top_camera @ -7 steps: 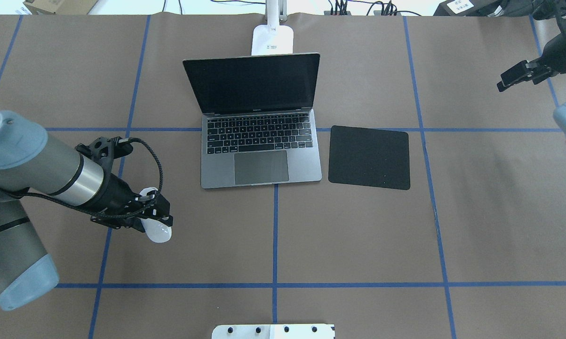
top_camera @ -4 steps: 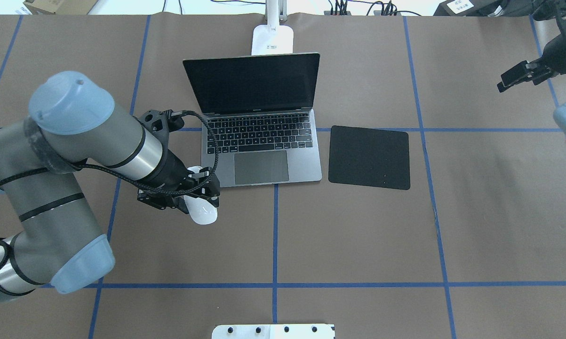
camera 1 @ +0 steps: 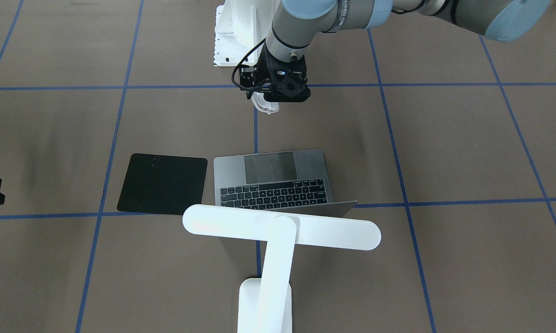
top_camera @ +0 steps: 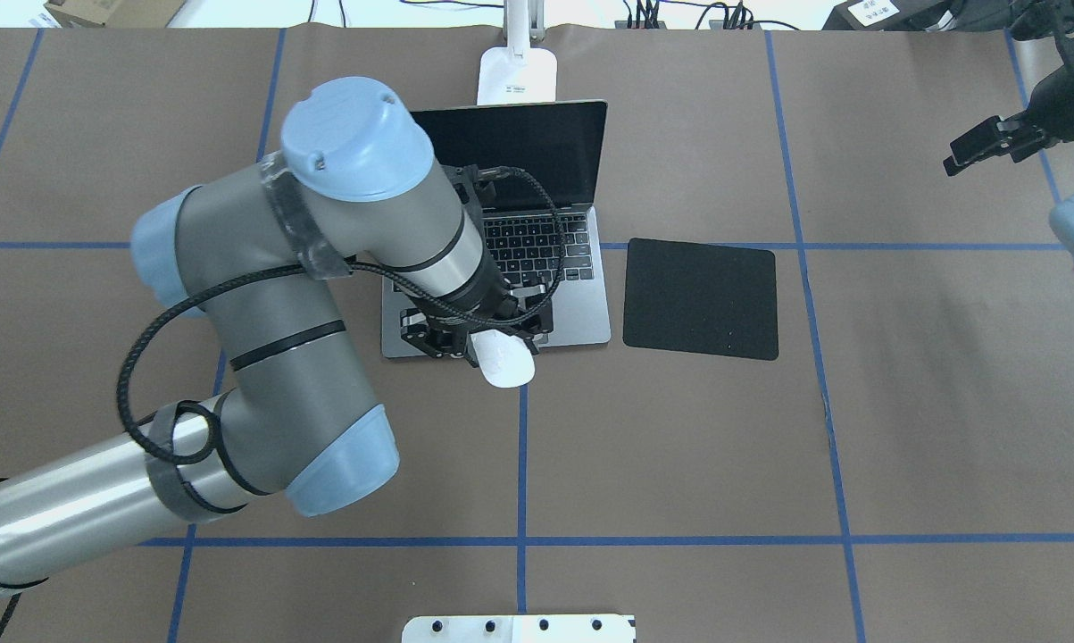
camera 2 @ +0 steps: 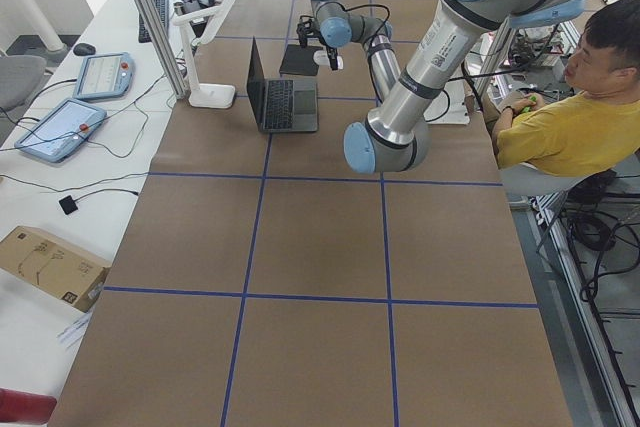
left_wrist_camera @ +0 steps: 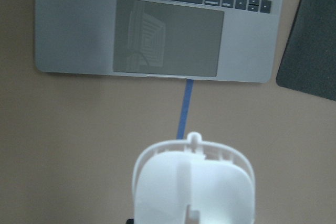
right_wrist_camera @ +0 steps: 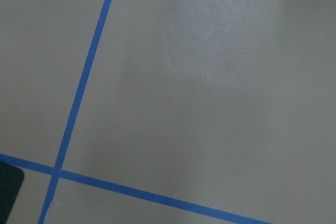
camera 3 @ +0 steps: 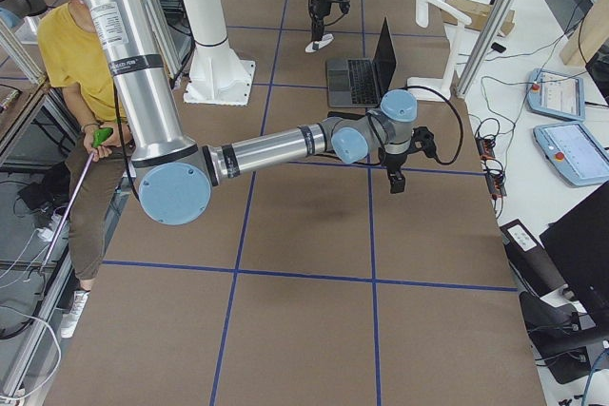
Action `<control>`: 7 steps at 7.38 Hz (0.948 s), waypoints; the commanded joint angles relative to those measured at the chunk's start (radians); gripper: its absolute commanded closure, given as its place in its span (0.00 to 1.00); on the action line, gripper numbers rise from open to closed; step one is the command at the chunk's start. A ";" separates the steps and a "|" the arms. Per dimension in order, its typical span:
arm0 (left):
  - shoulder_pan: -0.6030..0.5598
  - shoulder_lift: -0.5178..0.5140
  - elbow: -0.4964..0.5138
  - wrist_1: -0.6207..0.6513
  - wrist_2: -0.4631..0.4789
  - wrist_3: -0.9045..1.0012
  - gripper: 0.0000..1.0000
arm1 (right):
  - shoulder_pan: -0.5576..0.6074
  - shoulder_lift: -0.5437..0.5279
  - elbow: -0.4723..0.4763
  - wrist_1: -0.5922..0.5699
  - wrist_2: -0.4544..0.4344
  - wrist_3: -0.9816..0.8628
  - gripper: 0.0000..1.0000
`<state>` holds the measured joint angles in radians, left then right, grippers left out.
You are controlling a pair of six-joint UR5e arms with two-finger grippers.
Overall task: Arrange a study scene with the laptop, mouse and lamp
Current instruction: 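Carry the white mouse with the left gripper toward the laptop, then move the white mouse with the left gripper over the dark mouse pad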
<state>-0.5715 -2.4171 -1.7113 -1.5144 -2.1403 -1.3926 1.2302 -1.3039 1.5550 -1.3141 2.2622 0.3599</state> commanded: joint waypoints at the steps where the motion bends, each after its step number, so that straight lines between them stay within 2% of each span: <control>1: 0.027 -0.202 0.256 -0.004 0.046 -0.025 0.45 | -0.003 -0.002 -0.006 -0.001 0.000 0.001 0.00; 3: 0.068 -0.340 0.489 -0.077 0.098 -0.042 0.45 | -0.003 -0.002 -0.010 -0.001 -0.001 -0.001 0.00; 4: 0.068 -0.371 0.571 -0.133 0.103 -0.042 0.45 | -0.005 -0.002 -0.009 -0.001 0.000 0.001 0.00; 7: 0.070 -0.456 0.689 -0.164 0.134 -0.042 0.45 | -0.008 -0.002 -0.007 -0.001 -0.001 0.001 0.00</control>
<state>-0.5026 -2.8374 -1.0735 -1.6654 -2.0183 -1.4341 1.2240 -1.3054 1.5469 -1.3146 2.2619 0.3604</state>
